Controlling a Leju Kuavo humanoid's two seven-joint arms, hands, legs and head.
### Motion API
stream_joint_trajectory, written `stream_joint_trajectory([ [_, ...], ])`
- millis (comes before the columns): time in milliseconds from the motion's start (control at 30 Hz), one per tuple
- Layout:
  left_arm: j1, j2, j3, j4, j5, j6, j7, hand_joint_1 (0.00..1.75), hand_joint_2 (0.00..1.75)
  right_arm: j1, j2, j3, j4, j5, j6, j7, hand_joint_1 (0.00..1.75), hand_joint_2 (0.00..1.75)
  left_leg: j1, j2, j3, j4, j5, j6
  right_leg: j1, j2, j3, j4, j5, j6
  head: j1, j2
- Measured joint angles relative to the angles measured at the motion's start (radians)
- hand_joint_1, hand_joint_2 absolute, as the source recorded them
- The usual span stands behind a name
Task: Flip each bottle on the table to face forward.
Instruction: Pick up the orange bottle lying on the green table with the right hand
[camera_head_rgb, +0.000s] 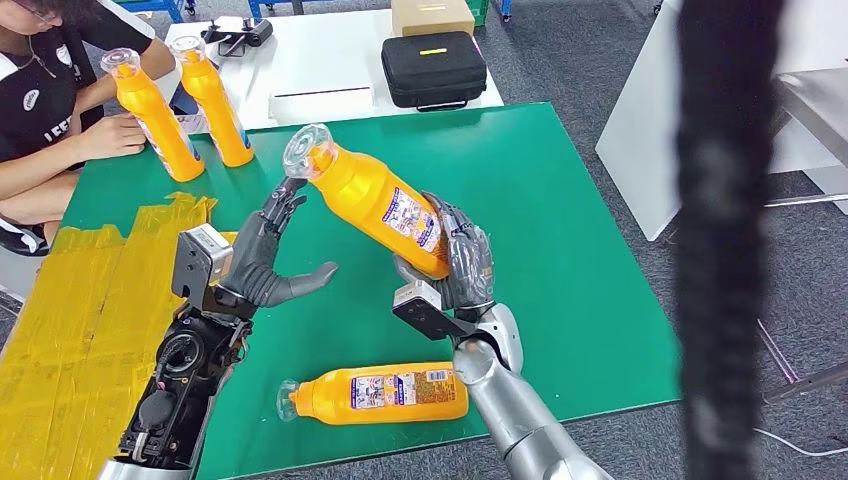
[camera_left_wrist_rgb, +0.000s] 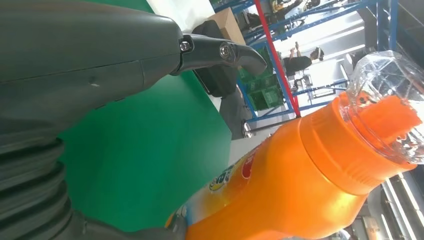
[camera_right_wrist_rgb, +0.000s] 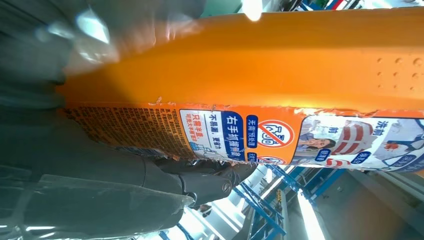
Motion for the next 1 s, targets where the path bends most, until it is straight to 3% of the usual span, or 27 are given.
stream_joint_trajectory([
  [67, -0.001, 0.002, -0.008, 0.0, 0.009, -0.018, -0.003, 0.0, 1.75, 0.0, -0.001, 0.004, 0.0, -0.004, 0.0, 0.004, 1.75, 1.75, 0.0, 0.0, 0.0, 0.0, 0.0, 0.0, 0.0, 0.0, 0.0, 0.0, 0.0, 0.0, 0.0, 0.0],
  [200, -0.005, 0.004, -0.034, -0.001, 0.039, -0.058, 0.005, 0.0, 0.0, 0.002, -0.006, 0.023, -0.006, -0.027, 0.0, 0.001, 1.75, 1.75, 0.0, 0.0, 0.0, 0.0, 0.0, 0.0, 0.0, 0.0, 0.0, 0.0, 0.0, 0.0, 0.0, 0.0],
  [467, -0.015, 0.006, -0.09, 0.002, 0.097, -0.089, 0.013, 0.0, 0.0, 0.019, -0.026, 0.139, -0.052, -0.104, 0.034, -0.111, 1.75, 1.75, 0.0, 0.0, 0.0, 0.0, 0.0, 0.0, 0.0, 0.0, 0.0, 0.0, 0.0, 0.0, 0.0, 0.0],
  [667, -0.016, 0.006, -0.106, 0.019, 0.127, -0.101, 0.009, 0.0, 0.0, 0.025, -0.037, 0.218, -0.062, -0.127, 0.042, -0.117, 1.75, 1.75, 0.0, 0.0, 0.0, 0.0, 0.0, 0.0, 0.0, 0.0, 0.0, 0.0, 0.0, 0.0, 0.0, 0.0],
  [1000, -0.012, 0.011, -0.119, 0.023, 0.145, -0.094, 0.012, 0.0, 0.0, 0.006, -0.038, 0.262, -0.054, -0.133, 0.083, -0.11, 1.75, 1.75, 0.0, 0.0, 0.0, 0.0, 0.0, 0.0, 0.0, 0.0, 0.0, 0.0, 0.0, 0.0, 0.0, 0.0],
])
